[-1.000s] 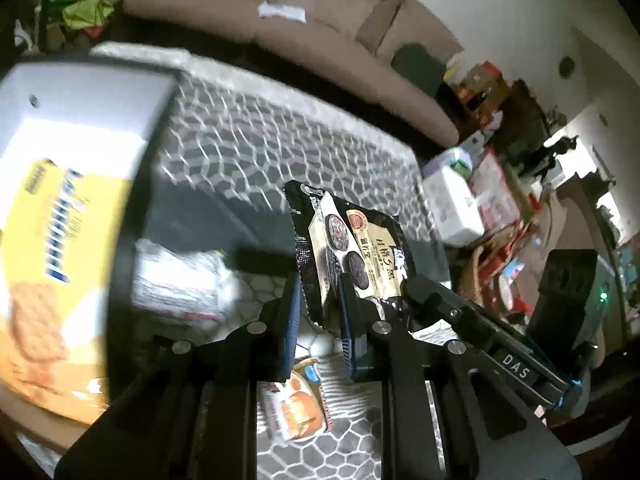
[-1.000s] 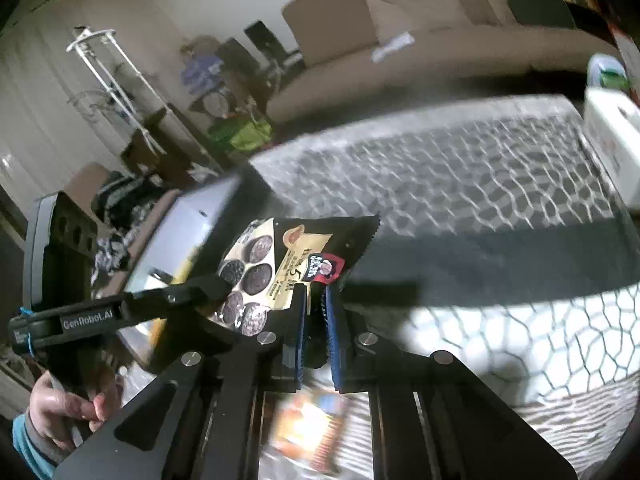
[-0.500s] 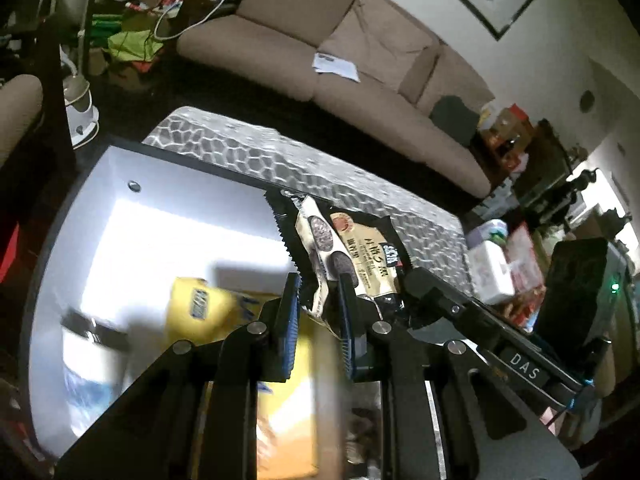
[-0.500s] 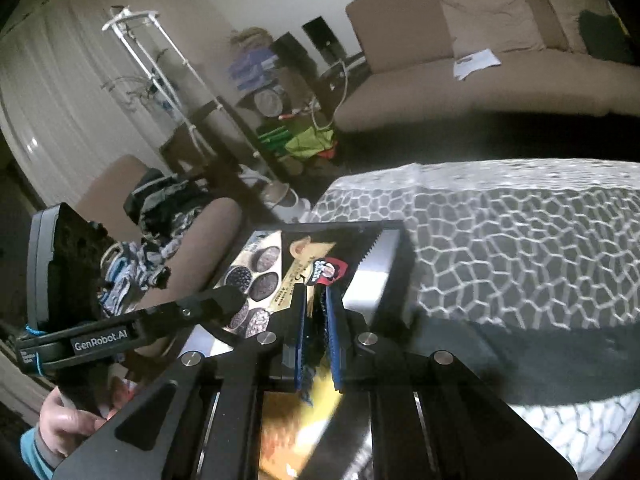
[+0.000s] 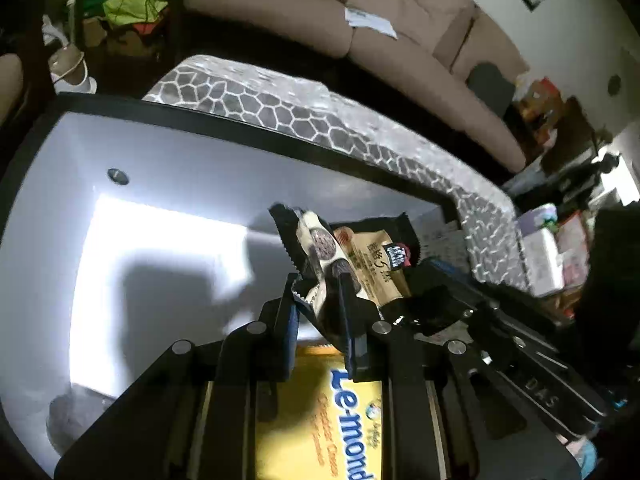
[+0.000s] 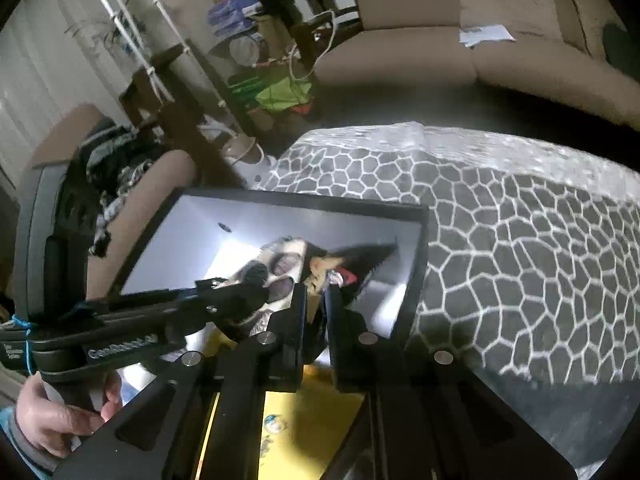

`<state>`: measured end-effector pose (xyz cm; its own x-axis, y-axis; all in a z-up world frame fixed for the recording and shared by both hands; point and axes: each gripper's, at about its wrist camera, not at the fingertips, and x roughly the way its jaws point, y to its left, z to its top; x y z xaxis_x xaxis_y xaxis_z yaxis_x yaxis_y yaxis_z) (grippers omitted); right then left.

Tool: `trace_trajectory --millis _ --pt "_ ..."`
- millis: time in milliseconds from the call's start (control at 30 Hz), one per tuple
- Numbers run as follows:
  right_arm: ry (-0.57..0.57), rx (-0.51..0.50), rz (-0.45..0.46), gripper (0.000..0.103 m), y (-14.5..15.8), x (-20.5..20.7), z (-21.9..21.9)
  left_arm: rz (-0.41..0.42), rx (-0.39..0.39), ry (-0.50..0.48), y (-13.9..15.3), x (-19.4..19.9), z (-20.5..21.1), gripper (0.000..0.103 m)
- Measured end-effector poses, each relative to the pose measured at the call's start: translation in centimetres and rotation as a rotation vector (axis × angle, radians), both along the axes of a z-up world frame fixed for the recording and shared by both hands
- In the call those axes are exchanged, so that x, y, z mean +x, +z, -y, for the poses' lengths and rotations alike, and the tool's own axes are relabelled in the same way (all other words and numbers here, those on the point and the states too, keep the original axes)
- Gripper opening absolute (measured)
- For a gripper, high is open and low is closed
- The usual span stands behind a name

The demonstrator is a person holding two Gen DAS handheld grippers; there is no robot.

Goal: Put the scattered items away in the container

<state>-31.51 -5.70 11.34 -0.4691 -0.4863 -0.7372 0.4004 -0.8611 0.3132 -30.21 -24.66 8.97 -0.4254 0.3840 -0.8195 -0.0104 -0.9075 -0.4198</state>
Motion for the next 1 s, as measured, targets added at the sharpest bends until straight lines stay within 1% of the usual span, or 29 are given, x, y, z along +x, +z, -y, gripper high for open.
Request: trace_trajectory --millis 133,167,233,367,433,533,600,667,733,767,867,933,1000 --pt "0.024 0.102 -0.014 0.008 0.0 -0.3 1.3 0.021 -0.022 -0.028 -0.9 -0.5 -0.9 0.017" --pt "0.029 0.135 -0.021 0.008 0.0 -0.4 1.7 0.031 -0.038 -0.033 -1.3 -0.6 -1.2 0.017" --pt "0.043 0.149 -0.024 0.009 -0.1 -0.3 2.1 0.056 -0.065 -0.041 -2.1 -0.6 -1.6 0.017" --pt "0.049 0.117 -0.035 0.009 0.5 0.2 1.9 0.133 -0.086 -0.050 -3.7 -0.4 -1.6 0.017" --pt "0.053 0.106 -0.037 0.009 0.7 0.3 1.8 0.154 -0.097 -0.053 -4.0 -0.2 -1.6 0.019" --pt "0.060 0.090 -0.043 0.009 1.3 0.7 1.5 0.165 -0.123 -0.050 -3.6 -0.1 -1.8 0.020" --pt "0.066 0.084 -0.042 0.009 1.6 1.1 1.2 0.153 -0.159 -0.049 -2.9 0.1 -2.1 0.025" --pt "0.070 0.087 -0.044 0.009 2.0 1.4 0.8 0.124 -0.158 -0.054 -1.8 0.5 -2.3 0.035" --pt "0.064 0.089 -0.053 0.009 2.3 1.8 0.3 0.115 -0.135 -0.066 -1.1 0.7 -2.4 0.037" --pt "0.057 0.090 -0.055 0.009 2.4 1.9 -0.1 0.116 -0.139 -0.070 -1.0 0.7 -2.6 0.037" --pt "0.039 0.066 -0.049 0.009 2.7 2.3 -1.5 0.146 -0.179 -0.083 -1.7 -0.1 -3.1 0.037" --pt "0.032 0.057 -0.051 0.009 3.0 2.7 -2.3 0.166 -0.209 -0.084 -2.8 -0.3 -3.0 0.040" --pt "0.028 0.056 -0.054 0.009 3.2 3.1 -3.2 0.180 -0.206 -0.081 -3.6 -0.6 -3.1 0.040"
